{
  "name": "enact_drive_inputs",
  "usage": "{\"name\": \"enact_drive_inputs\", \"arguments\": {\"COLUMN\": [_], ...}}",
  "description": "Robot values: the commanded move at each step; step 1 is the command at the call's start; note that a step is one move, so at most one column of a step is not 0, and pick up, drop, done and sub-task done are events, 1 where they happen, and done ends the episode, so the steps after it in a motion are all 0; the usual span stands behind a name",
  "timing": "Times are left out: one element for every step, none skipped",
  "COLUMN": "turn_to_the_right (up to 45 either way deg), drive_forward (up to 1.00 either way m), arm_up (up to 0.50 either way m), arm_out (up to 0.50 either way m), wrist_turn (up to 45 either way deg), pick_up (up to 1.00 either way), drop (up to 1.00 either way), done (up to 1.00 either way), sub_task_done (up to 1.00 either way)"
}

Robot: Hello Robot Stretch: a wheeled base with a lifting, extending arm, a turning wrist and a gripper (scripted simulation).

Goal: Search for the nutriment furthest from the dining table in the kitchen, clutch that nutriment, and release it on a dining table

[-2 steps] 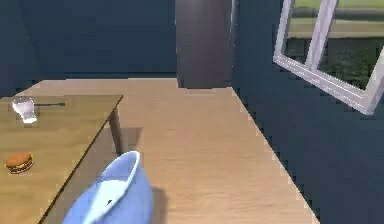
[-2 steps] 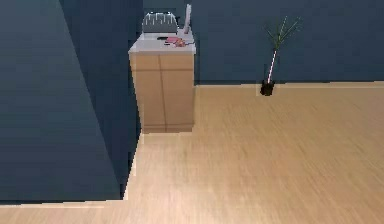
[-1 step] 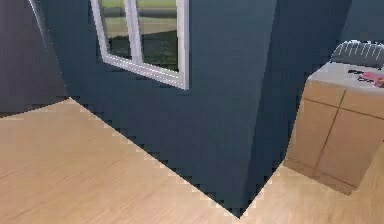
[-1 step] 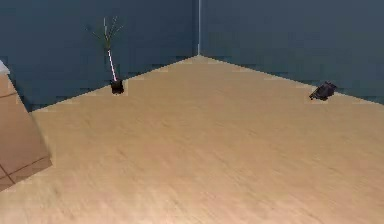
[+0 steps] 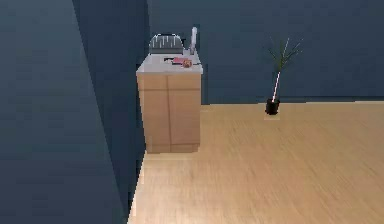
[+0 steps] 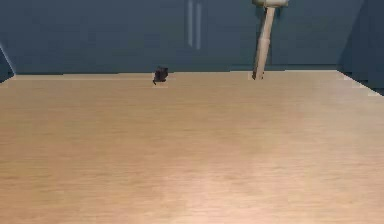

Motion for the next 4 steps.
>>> {"name": "enact_drive_inputs", "arguments": {"turn_to_the_right": [0.0, 0.0, -45.0, -42.0], "drive_forward": [0.7, 0.5, 0.0, 0.0], "arm_up": [0.0, 0.0, 0.0, 0.0], "arm_out": [0.0, 0.0, 0.0, 0.0], "wrist_turn": [0.0, 0.0, 0.0, 0.0], "pick_up": [0.0, 0.0, 0.0, 0.0], "drop": [0.0, 0.0, 0.0, 0.0], "done": [0.0, 0.0, 0.0, 0.0], "sub_task_done": [0.0, 0.0, 0.0, 0.0]}}
